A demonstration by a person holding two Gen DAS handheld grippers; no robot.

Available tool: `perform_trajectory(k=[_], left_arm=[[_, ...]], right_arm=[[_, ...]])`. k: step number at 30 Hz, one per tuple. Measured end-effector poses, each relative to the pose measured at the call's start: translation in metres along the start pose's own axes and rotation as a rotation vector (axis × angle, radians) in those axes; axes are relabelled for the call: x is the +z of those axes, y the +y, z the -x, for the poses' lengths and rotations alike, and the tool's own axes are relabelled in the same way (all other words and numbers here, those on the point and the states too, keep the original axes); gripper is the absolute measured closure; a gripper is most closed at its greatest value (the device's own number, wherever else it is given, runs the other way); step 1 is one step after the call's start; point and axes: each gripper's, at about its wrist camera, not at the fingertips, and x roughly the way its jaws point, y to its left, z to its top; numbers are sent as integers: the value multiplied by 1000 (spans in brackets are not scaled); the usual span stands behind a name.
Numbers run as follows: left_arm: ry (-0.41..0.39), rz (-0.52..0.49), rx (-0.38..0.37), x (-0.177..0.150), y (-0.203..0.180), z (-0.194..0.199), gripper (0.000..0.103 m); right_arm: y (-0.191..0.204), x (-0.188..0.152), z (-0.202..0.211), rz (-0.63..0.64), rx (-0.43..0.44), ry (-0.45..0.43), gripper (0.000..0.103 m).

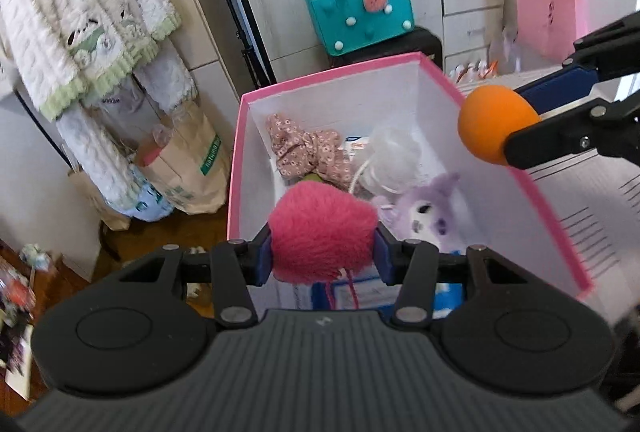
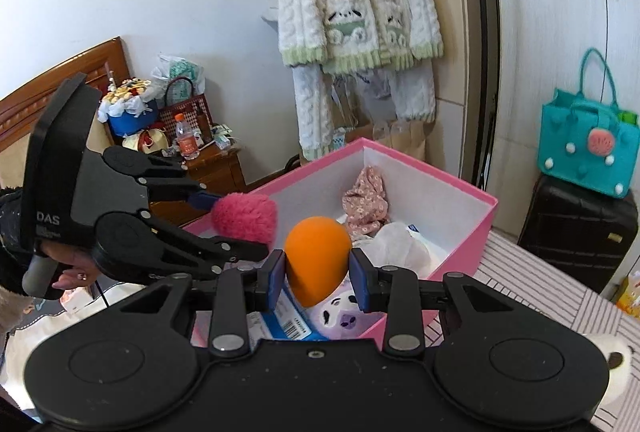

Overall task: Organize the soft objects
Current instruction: 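Lift the pompom and sponge and carry both over the pink box, then open the left tool releasing the pompom while the right tool releases the sponge into the box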

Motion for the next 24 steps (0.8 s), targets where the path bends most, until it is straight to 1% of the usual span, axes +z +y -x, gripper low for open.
perform_trajectory(k=[3,5,8,14,17,21,24], left_arm=[[-7,-23,23,3,1,-10,51],[-21,12,7,3,9,-12,51],[-41,23,-5,3,15,-12,50],[6,85,-51,0,21,-24,50],[-16,98,-39,-1,22,-21,48],[-71,159,-59,-8,32,-11,48],[-69,230,-90,-19,44,-5,49]], right_arm=[[-7,1,-15,-17,12,22,63],[-11,1,-24,-23,14,34,63],[-16,4,-34,-35,22,46,63],[-16,13,-55,-44,49,79,63],[-15,20,-68,-50,54,96,63],[-14,29,-86,-73,60,123,63],[-9,32,-99,-71,64,161,63]])
